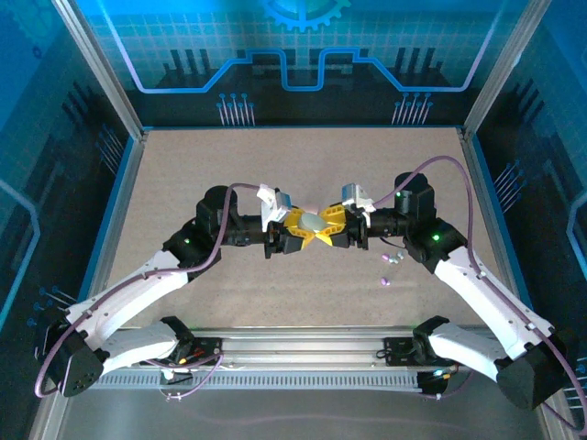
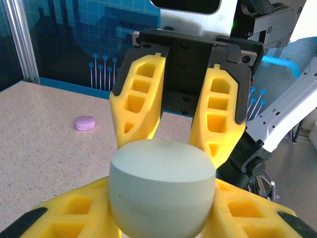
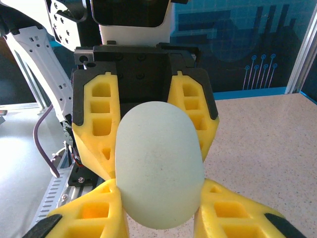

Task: Insert wireless bluetooth earbuds into charging case

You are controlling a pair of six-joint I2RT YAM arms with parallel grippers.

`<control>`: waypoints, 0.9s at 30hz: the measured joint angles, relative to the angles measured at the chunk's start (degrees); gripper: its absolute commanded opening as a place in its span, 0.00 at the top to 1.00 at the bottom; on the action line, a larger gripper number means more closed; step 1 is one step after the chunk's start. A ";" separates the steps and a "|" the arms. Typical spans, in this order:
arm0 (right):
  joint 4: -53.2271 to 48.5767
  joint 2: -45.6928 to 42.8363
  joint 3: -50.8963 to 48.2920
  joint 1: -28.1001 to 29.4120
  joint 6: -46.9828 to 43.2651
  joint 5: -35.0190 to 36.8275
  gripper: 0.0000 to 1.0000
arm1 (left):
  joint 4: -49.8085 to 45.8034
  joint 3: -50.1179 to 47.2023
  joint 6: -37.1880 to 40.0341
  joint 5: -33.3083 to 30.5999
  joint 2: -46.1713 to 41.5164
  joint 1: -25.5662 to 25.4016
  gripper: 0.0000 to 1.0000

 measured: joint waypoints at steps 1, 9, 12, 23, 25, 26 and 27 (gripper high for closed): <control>-0.42 0.00 0.20 0.00 -0.15 0.00 0.67 | -0.02 0.00 -0.02 0.22 0.00 0.00 0.69; -3.45 0.98 2.84 0.00 2.29 0.04 0.53 | -0.50 0.79 1.03 0.66 0.24 0.09 0.75; -5.14 2.12 5.11 -0.31 4.85 -0.28 0.49 | -1.22 1.03 1.99 0.76 0.28 0.28 0.75; -7.52 5.66 9.77 -2.75 10.10 0.52 0.42 | -2.67 0.68 2.93 2.86 0.39 0.15 0.74; -8.20 5.77 9.97 -2.75 10.82 1.79 0.42 | -1.42 -0.11 2.40 2.93 0.39 0.15 0.74; -8.44 5.77 10.08 -2.75 11.13 2.36 0.42 | -0.66 -0.61 2.08 2.91 0.39 0.15 0.74; -8.94 5.77 10.40 -2.75 11.61 3.30 0.42 | 0.35 -1.27 1.44 2.91 0.37 0.15 0.74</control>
